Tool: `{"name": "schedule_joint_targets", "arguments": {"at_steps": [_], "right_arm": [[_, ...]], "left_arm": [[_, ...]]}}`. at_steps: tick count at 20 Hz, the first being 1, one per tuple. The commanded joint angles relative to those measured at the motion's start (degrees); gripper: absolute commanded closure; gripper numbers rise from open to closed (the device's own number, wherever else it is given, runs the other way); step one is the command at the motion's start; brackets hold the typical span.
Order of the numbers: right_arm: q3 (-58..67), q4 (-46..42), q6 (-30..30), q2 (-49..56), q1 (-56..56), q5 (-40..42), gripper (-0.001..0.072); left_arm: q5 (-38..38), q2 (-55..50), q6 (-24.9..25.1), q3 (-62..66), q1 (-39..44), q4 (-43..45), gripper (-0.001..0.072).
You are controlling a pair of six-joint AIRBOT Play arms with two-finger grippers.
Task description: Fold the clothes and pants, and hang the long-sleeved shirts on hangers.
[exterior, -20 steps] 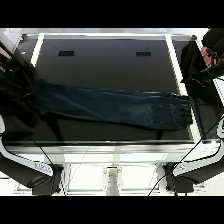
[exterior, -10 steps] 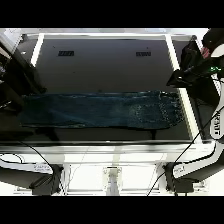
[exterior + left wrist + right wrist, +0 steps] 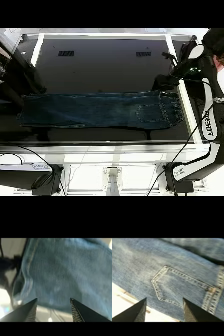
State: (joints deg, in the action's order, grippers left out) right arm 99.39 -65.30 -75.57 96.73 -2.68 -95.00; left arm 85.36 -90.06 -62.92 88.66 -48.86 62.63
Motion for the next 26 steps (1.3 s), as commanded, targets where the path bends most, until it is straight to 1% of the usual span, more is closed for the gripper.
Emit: {"name": "schedule_joint_targets", "arguments": {"at_steps": [1,4,8,10,11,12,14,15,16,17,19,23,25,26], "right_arm": [[-2.12,-0.07,-0.57,0.09,2.58,2.93,0.0246],[-2.1,0.28,-3.23,0.07,3.43,7.23,0.0247],[-2.1,0.55,-3.45,0.07,3.43,7.58,0.0246],[-2.1,0.52,-3.45,0.07,3.43,7.74,0.0246],[-2.1,0.55,-3.45,0.07,3.43,7.82,0.0247],[-2.1,0.55,-3.45,0.07,3.43,7.8,0.0246],[-2.1,0.55,-3.43,0.07,3.43,7.85,0.0246],[-2.1,0.55,-3.43,0.07,3.43,8.0,0.0246],[-2.1,0.55,-3.45,0.07,3.43,8.15,0.0246],[-2.1,0.55,-3.43,0.07,3.43,8.2,0.0246],[-2.1,0.55,-3.45,0.07,3.43,8.2,0.0246],[-2.1,0.52,-3.43,0.07,3.43,9.11,0.0247],[-2.1,0.35,-3.43,0.07,3.43,10.03,0.0247],[-2.1,0.11,-3.43,0.07,3.43,10.56,0.0248]], "left_arm": [[-7.48,-3.45,5.29,-0.11,1.4,-2.95,0.0218],[-10.95,-7.56,8.61,-0.11,5.09,-2.62,0.022],[-20.2,-10.75,9.44,-0.09,9.68,-2.62,0.022],[-24.04,-11.47,10.29,-0.09,11.91,-2.47,0.0255],[-25.07,-11.8,10.51,-0.09,12.94,-1.36,0.0296],[-25.88,-12.13,10.47,-0.09,14.01,0.46,0.031],[-26.1,-12.72,10.43,-0.09,15.72,3.17,0.031],[-25.97,-12.85,10.34,-0.09,16.37,4.31,0.0339],[-25.81,-12.9,10.25,-0.09,16.87,5.29,0.0493],[-25.79,-12.9,10.23,-0.09,17.09,5.79,0.069],[-26.36,-12.87,7.58,0.04,16.9,5.9,0.0687],[-32.26,-12.85,-3.72,0.04,14.62,5.95,0.0688],[-34.4,-12.85,-7.06,0.04,13.97,7.1,0.0689],[-34.99,-12.83,-9.18,0.04,13.79,9.66,0.0689]]}}
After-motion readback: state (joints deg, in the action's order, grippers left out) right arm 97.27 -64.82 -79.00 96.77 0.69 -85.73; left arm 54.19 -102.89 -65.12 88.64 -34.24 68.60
